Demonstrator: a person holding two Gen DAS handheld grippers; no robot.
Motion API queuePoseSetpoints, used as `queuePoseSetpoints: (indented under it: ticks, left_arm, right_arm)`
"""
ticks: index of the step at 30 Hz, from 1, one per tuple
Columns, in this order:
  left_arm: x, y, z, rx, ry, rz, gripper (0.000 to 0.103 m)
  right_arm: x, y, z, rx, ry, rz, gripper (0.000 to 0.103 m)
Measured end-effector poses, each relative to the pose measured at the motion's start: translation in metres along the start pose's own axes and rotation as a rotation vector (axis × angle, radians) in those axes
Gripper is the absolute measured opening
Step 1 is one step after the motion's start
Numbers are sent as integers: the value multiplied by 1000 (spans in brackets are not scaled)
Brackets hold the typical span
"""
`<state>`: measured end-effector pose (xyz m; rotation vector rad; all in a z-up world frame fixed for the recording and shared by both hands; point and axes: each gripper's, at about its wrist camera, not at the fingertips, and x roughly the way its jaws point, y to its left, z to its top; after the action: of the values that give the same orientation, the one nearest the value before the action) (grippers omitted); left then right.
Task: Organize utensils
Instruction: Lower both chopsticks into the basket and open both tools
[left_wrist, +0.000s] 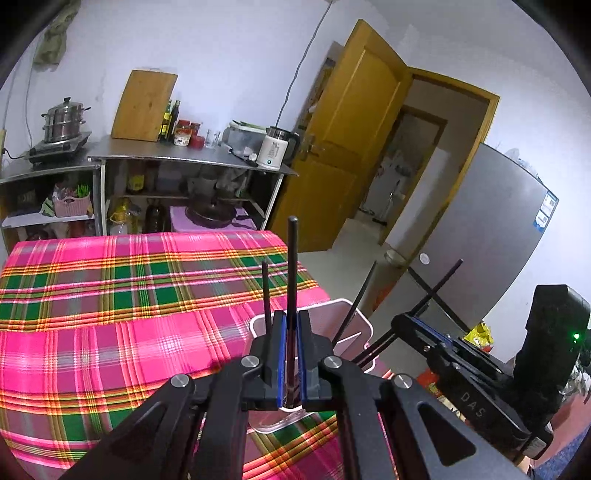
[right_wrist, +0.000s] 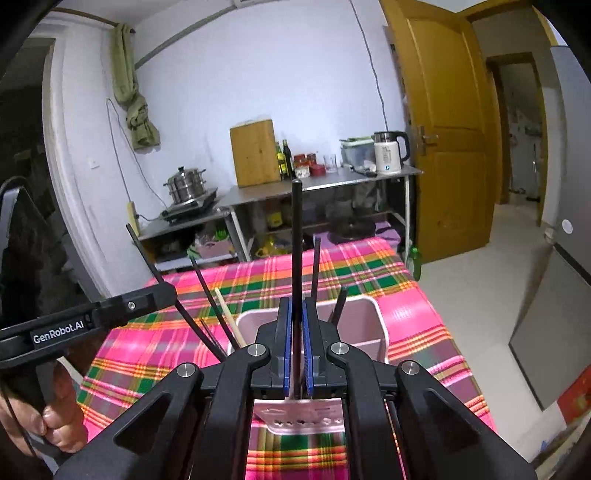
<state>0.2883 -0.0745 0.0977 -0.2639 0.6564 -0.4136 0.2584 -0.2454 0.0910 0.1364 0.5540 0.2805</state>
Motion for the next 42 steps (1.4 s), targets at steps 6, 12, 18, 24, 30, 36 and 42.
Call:
queuePoseSetpoints:
  ticks: [6,12,18,24,30,36,42]
  left_arm:
    - [13,5,-10,-6,33,4,5]
    - [11,5,-15,-5,45,5,9]
    - [-5,2,-14,8,14,9,15]
    - [-24,2,-22,8,-3,13,15]
    - [-42,2,-39,24,-8,22,15]
    - [-60,3,-61,29,-12,36,15]
    - [-72,11,-88,14,5,57,15]
  right_arm:
    - [14,-1,-14,-3,52,4,6]
    - [15,-3,-19,-4,80,8,6]
    - [-1,-2,-17,-17,47,5,16]
    - [-20,-3,-22,0,31,5,18]
    - [-36,3,-31,-8,29,14,18]
    - [-50,12,-46,-18,41,34,18]
    - [-59,23,-65,-40,63,47,18]
